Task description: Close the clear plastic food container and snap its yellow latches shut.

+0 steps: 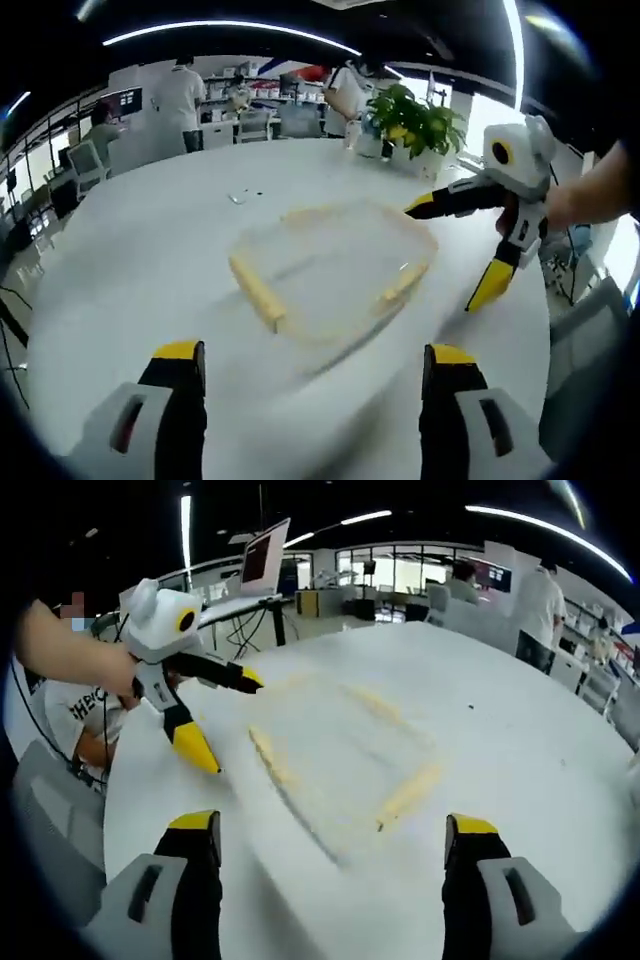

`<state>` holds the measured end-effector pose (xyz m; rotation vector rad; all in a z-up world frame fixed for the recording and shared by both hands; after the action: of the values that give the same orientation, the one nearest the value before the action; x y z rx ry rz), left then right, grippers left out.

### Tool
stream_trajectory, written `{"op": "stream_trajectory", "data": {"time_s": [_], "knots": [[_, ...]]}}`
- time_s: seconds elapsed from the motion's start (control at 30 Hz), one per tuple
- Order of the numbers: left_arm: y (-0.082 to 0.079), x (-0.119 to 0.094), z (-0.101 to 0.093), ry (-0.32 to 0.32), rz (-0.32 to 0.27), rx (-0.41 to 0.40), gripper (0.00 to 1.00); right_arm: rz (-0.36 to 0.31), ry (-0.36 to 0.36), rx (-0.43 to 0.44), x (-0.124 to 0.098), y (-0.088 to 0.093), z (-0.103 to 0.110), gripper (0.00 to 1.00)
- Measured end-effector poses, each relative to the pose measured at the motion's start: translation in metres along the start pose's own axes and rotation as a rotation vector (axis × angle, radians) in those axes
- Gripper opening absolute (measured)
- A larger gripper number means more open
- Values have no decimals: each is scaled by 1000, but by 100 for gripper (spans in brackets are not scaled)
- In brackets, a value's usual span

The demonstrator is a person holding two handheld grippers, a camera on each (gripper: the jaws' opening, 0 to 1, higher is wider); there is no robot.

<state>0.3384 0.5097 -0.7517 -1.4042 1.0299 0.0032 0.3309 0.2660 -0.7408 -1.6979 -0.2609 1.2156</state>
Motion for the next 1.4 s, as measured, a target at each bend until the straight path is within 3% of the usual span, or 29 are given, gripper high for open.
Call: {"op": "stream_trajectory", "data": {"time_s": [0.13, 0.6, 0.87, 1.07, 1.17, 1.2, 1.4], "knots": [[4, -5, 0, 5, -16, -106, 86, -16, 18, 60, -4, 3, 9, 92], [26, -27, -3, -15, -32, -204, 84, -91, 89, 210, -43, 8, 0, 91], [27, -44, -4, -30, -55, -238, 84, -156, 131, 269, -74, 7, 0, 90], [31, -67, -6, -49, -78, -259, 84, -170, 158, 303, -101, 18, 6, 89], [37, -77, -7, -85, -89, -357, 83, -177, 176, 341, -112, 24, 8, 88], [39, -81, -8, -77, -86, -344, 83, -192, 190, 385, -118, 28, 9, 88], [42, -101, -16, -102, -115, -361, 83, -208, 232, 425, -145, 45, 19, 87]]}}
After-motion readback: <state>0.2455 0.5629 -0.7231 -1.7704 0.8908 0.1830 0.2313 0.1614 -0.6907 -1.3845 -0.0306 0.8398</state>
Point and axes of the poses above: the point that each gripper's makers call its tool centre point, and the gripper's own axes: x roughly forward along the fingers, z roughly to its left, y roughly out of its underside, the point moved 9 cm from there along -x, roughly backward along the fingers, and after that the axes turned 5 degrees about -x, right-handed, at the moved point
